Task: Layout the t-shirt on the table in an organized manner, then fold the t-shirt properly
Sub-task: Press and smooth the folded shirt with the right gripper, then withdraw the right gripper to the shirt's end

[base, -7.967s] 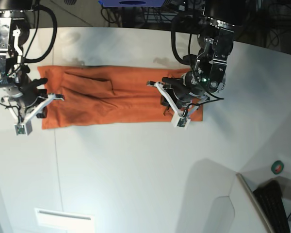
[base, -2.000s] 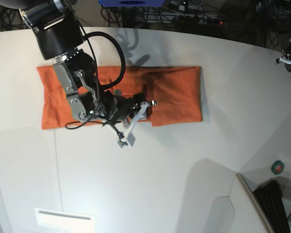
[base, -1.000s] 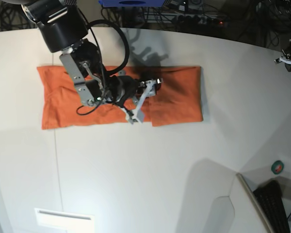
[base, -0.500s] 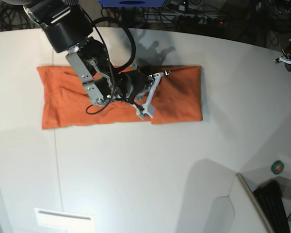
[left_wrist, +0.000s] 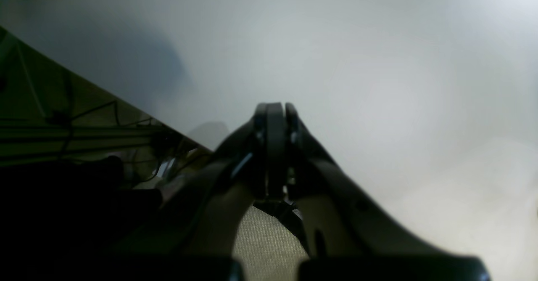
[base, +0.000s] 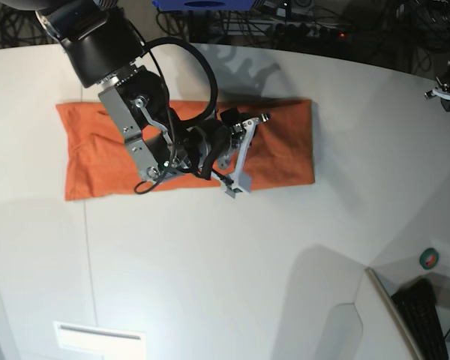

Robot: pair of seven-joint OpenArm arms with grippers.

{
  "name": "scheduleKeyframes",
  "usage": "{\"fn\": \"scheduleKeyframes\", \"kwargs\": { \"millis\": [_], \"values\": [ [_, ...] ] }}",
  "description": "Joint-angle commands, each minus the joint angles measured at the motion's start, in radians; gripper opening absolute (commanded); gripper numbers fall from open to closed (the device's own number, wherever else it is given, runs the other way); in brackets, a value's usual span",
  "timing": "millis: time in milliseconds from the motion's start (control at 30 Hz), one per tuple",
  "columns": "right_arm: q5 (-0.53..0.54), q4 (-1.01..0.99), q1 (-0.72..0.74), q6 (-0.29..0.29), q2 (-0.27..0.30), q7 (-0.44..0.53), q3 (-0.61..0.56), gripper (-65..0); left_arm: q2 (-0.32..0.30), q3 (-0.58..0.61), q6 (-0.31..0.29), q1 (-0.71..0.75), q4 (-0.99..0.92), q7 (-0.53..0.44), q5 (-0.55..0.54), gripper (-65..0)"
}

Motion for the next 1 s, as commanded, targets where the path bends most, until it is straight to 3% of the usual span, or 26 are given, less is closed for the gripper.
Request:
{"fn": "scheduleKeyframes", "kwargs": {
  "millis": [0,400,633,800,867,967],
  "values": [
    [0.016,0.007,0.018,0.0,-0.015,0.002,0.006,-65.0,-0.025,-0.006,0.004,-0.003,0.005,-0.021,-0.006,-65.0],
    [0.016,-0.148,0.037,0.002,-0.038,-0.044,0.202,-65.0,-0.037,-0.003,0.005,-0.013,-0.03,-0.023,-0.006,-65.0],
    [0.057,-0.14,0.037,0.003,-0.05,-0.138,0.296,-65.0,-0.034,0.097,0.008,-0.039,-0.029,-0.023,-0.006,-65.0],
    [0.24,-0.136,0.038,0.003,-0.024,-0.19,0.319,-38.9,-0.031,0.178,0.01,-0.09,-0.036,-0.021,-0.006,-65.0],
    [0.298,-0.099,0.041,0.003,-0.002,-0.205,0.319,-34.5,-0.031,0.206,0.01,-0.098,-0.03,-0.021,-0.006,-65.0],
    [0.362,0.015,0.014,0.002,0.027,-0.202,0.322,-34.4,-0.029,0.257,0.01,-0.125,-0.036,-0.021,-0.006,-65.0]
  ]
}}
